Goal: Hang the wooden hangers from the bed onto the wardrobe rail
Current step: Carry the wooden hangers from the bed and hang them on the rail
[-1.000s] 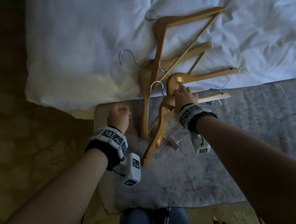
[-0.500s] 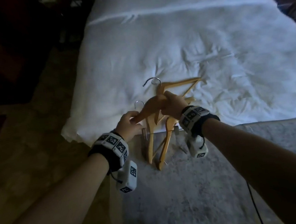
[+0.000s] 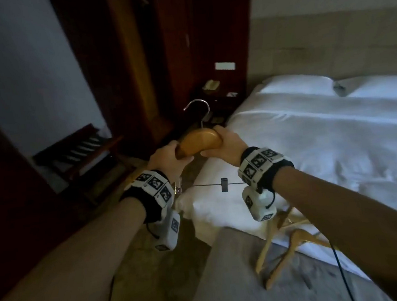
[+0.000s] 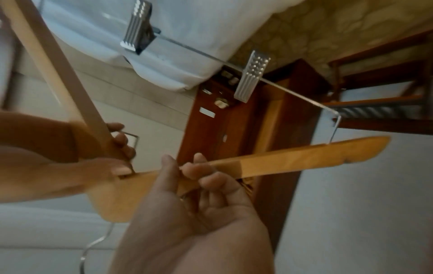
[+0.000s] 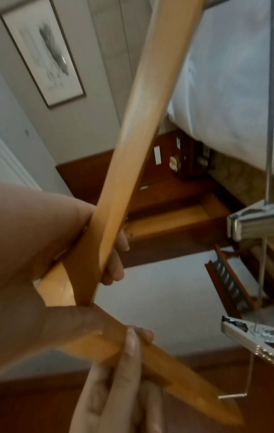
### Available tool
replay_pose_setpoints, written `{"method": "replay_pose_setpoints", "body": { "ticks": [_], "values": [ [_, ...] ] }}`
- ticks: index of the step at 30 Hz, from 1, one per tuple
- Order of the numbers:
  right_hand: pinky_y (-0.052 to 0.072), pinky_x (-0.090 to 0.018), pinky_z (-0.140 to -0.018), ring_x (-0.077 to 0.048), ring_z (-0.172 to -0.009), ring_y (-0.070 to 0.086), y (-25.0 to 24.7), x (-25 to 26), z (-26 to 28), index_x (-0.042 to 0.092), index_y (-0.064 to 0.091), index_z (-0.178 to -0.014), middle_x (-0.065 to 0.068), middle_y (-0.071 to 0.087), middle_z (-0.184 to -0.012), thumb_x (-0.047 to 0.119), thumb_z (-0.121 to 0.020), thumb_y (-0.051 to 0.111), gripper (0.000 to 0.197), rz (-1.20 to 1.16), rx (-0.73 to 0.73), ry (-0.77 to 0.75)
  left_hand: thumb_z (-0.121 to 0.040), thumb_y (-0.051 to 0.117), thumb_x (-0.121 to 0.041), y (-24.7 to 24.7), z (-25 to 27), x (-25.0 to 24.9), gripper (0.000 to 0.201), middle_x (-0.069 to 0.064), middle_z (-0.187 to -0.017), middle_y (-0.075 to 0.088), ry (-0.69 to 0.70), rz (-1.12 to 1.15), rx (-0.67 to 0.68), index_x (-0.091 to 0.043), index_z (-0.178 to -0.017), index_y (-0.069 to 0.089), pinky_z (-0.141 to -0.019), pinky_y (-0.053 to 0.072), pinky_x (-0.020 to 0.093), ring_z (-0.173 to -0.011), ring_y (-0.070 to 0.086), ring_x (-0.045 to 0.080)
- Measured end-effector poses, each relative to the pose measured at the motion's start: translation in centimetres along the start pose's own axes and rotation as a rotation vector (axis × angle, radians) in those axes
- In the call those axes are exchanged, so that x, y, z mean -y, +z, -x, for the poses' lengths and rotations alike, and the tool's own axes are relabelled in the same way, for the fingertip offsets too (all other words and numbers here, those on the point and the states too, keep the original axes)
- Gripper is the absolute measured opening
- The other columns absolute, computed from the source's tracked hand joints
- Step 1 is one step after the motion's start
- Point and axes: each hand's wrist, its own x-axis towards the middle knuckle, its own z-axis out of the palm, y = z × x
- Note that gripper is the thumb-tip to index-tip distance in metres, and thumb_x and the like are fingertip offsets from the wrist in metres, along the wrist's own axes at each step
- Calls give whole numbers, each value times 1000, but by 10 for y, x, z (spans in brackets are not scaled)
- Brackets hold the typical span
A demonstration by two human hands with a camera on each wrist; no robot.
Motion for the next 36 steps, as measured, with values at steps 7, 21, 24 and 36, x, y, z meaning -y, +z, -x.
{"method": "replay_pose_setpoints", "body": {
  "ticks": [7, 21, 24, 36],
  "values": [
    [38, -27, -77, -20, -90, 59, 100, 105, -7, 15, 59, -102, 2, 55, -89, 35, -84, 66, 28, 90, 326, -174, -83, 65, -44, -151, 101, 115, 41, 1, -108, 64, -299, -10, -325, -20, -115, 57, -83, 43, 29, -102, 59, 23],
    [39, -28, -56, -18, -63, 55, 371, 475, 109, 22, 52, -76, 3, 55, -68, 51, -88, 54, 31, 67, 484, -681, -94, 50, -40, -362, 331, 329, 38, 7, -116, 59, -617, 359, -1007, -9, -114, 57, -92, 43, 33, -106, 56, 23],
    [42, -30, -63, -22, -76, 58, 426, 538, 145, 18, 58, -94, -1, 57, -82, 46, -92, 49, 30, 144, 491, -711, -97, 41, -44, -407, 368, 373, 41, 12, -100, 67, -628, 425, -911, -9, -98, 63, -91, 48, 40, -96, 62, 27],
    [49, -25, -62, -14, -68, 53, 552, 677, 155, 17, 23, -147, -10, 56, -95, 22, -98, 43, 52, -32, 920, -798, -99, 41, -36, -553, 428, 553, 34, 11, -97, 65, -732, 624, -1052, -7, -94, 58, -84, 50, 37, -97, 62, 24]
  ]
}}
